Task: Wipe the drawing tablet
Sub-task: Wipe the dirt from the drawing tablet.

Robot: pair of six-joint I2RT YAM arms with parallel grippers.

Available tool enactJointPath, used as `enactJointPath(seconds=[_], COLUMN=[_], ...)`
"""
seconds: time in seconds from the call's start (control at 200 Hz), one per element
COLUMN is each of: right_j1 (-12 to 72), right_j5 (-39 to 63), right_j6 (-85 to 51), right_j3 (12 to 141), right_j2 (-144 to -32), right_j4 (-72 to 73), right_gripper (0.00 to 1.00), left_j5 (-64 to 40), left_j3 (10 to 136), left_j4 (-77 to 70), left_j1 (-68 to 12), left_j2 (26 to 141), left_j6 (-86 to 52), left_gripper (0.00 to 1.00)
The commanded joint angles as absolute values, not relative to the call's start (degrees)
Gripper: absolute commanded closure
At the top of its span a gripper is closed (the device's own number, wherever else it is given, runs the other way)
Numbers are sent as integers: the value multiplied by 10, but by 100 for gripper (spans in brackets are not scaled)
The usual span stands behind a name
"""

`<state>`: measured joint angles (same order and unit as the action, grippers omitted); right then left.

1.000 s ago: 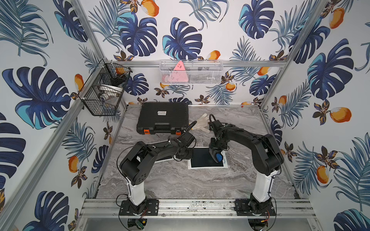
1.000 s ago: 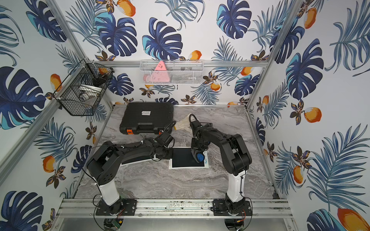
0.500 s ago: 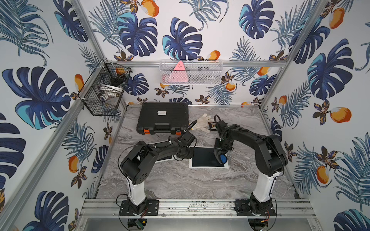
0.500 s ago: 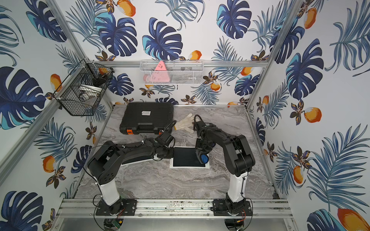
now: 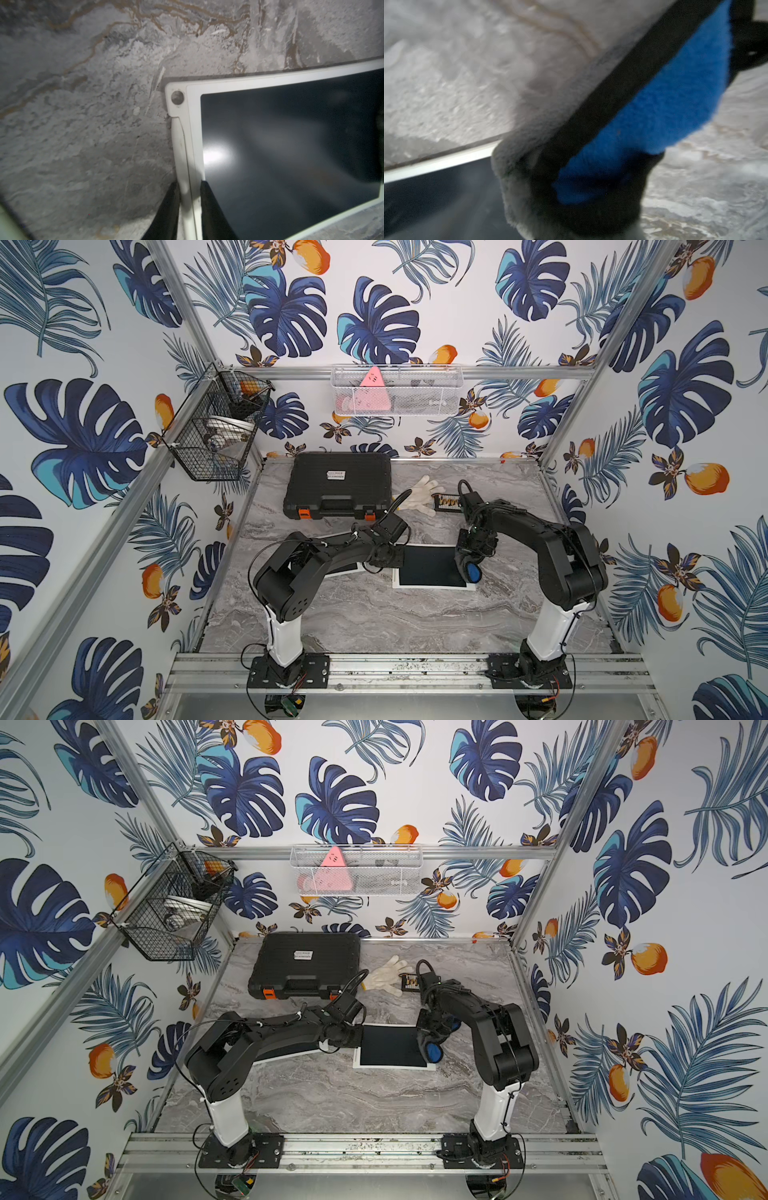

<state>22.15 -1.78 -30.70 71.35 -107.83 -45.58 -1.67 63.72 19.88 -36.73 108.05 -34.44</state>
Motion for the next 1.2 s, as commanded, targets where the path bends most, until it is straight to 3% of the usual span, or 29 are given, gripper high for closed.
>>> enactJointPath(seconds=[0.0, 0.25, 0.5, 0.751, 0.841, 0.986, 1.081, 1.196], right_j1=[252, 124, 255, 121, 142, 256, 253, 179], right_j5=[13, -41, -17, -15, -8, -1, 7, -3], right_j6=[-334, -311, -342, -307, -303, -351, -373, -354], right_j3=[717, 657, 743, 658, 661, 699, 679, 626], right_j2=[-1103, -1039, -1099, -1050, -1037, -1059, -1060, -1037], right_j4=[-466, -470, -483, -470, -472, -480, -469, -474], right_gripper=[100, 100, 100, 100, 100, 100, 100, 100], left_j5=[28, 63, 82, 81, 78, 77, 76, 75], left_j3=[627, 645, 648, 646, 642, 639, 638, 637], left_j4=[343, 374, 384, 384, 382, 381, 380, 378], left_j1=[-370, -382, -391, -390, -391, -390, -391, -391], left_j2=[1116, 1130, 1136, 1134, 1134, 1134, 1134, 1134], left_j6=[-331, -326, -324, -328, -330, -331, -333, -335], left_gripper=[74, 75, 78, 79, 79, 79, 79, 79])
